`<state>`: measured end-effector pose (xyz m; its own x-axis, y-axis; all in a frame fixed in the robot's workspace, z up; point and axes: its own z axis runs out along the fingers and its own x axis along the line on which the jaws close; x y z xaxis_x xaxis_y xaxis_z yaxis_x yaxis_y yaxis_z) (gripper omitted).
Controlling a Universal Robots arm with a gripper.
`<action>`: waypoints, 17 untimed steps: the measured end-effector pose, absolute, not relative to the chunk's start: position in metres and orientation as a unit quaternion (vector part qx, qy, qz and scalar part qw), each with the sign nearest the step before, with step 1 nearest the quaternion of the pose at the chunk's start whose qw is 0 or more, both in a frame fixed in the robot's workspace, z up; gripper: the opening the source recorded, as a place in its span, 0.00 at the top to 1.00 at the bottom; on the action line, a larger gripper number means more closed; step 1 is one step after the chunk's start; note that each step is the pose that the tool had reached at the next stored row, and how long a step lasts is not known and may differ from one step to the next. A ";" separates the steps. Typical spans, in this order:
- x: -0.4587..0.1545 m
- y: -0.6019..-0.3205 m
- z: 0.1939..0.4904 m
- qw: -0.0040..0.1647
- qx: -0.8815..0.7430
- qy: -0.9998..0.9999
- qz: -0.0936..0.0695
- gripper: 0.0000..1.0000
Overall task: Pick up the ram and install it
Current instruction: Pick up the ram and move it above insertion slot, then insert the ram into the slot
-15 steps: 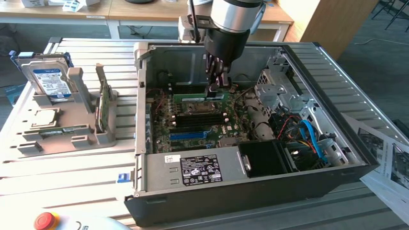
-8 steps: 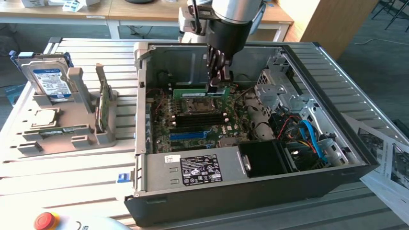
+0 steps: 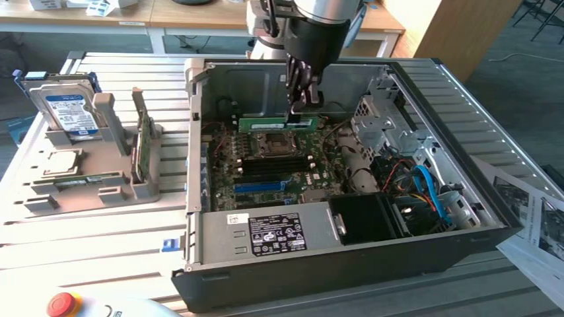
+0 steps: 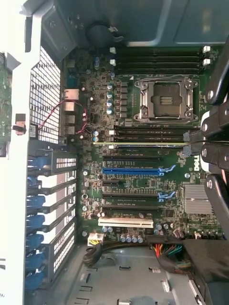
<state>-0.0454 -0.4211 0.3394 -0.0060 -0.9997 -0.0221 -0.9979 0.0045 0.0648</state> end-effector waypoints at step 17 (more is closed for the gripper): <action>-0.045 -0.421 0.343 0.015 0.705 -0.709 -0.030 0.88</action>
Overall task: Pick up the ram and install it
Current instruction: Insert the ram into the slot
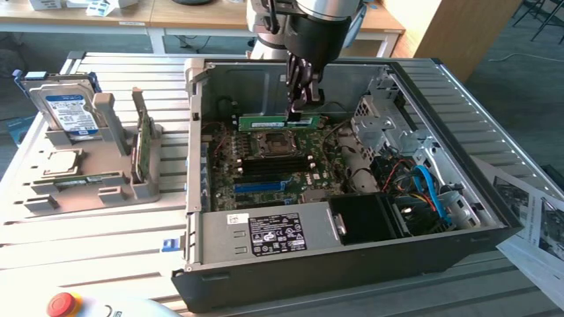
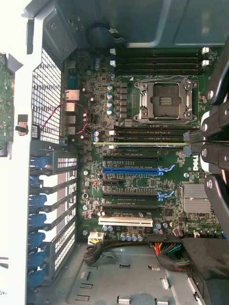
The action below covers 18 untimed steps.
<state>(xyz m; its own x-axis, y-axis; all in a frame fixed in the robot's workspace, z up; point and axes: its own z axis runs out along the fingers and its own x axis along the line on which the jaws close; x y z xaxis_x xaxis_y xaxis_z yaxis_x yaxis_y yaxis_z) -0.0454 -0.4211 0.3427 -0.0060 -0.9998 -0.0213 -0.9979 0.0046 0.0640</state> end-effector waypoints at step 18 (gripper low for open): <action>-0.035 -0.421 0.342 0.015 0.705 -0.709 -0.030 0.88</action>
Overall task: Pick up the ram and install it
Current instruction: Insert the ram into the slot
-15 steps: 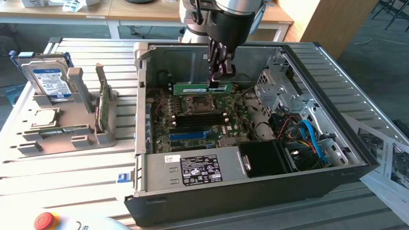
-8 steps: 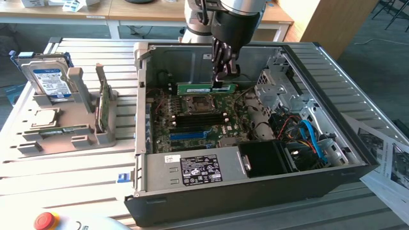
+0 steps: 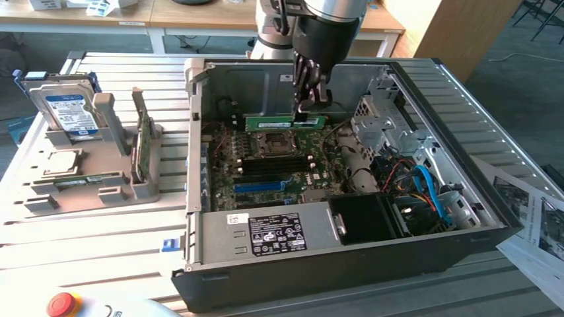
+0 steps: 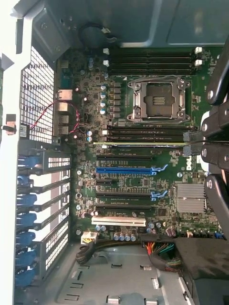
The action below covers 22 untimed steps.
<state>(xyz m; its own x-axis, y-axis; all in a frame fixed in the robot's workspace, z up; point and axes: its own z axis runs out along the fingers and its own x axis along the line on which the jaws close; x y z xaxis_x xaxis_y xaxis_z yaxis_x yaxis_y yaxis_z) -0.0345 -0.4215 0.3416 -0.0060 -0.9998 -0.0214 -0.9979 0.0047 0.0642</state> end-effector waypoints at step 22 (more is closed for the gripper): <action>-0.035 -0.422 0.310 0.015 0.705 -0.709 -0.030 0.88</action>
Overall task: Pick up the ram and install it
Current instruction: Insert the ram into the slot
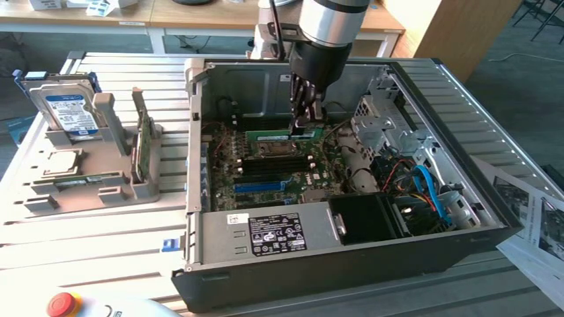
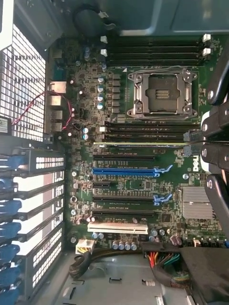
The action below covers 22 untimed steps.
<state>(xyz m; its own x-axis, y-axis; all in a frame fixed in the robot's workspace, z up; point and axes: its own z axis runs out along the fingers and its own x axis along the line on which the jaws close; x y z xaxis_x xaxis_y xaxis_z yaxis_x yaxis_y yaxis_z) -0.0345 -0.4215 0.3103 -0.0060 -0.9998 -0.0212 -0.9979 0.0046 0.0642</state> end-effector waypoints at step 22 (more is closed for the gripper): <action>-0.035 -0.422 0.278 0.015 0.705 -0.709 -0.030 0.88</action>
